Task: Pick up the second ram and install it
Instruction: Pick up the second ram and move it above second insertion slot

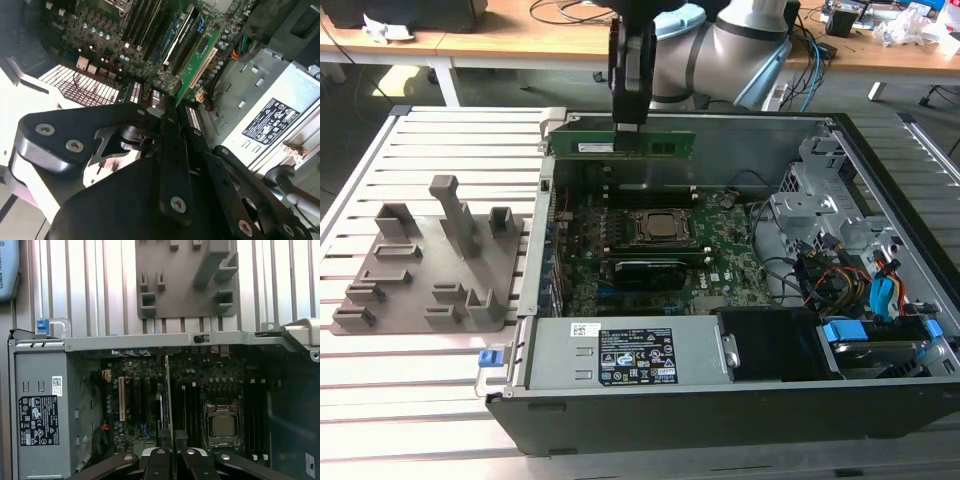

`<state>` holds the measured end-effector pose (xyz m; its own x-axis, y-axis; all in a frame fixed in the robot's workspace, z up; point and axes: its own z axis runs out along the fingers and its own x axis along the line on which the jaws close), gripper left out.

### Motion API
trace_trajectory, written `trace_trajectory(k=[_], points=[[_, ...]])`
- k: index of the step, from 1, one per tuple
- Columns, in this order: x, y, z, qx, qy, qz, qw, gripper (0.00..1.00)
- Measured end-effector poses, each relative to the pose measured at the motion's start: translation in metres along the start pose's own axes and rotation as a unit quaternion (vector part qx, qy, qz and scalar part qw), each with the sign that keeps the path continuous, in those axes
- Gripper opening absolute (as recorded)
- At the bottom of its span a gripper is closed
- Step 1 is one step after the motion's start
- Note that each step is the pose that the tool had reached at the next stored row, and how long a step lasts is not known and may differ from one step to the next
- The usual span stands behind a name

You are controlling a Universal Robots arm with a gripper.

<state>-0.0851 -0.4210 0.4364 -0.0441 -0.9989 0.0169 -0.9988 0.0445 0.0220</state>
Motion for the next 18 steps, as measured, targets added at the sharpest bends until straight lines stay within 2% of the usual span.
trace_trajectory(k=[1,6,9,10,12,18], points=[[-0.0002,-0.0053,-0.0001,-0.0003,0.0,0.0,1.0,0.14],[-0.0009,-0.0206,-0.0004,-0.0014,0.0002,0.0,1.0,0.14],[-0.0016,-0.0362,-0.0008,-0.0026,0.0005,0.0,1.0,0.14],[-0.0019,-0.0443,-0.001,-0.0033,0.0006,0.0,1.0,0.14],[-0.0024,-0.0553,-0.0013,-0.0042,0.0007,0.0,1.0,0.14],[-0.0037,-0.0823,-0.0018,-0.0064,0.0012,0.0,1.0,0.14]])
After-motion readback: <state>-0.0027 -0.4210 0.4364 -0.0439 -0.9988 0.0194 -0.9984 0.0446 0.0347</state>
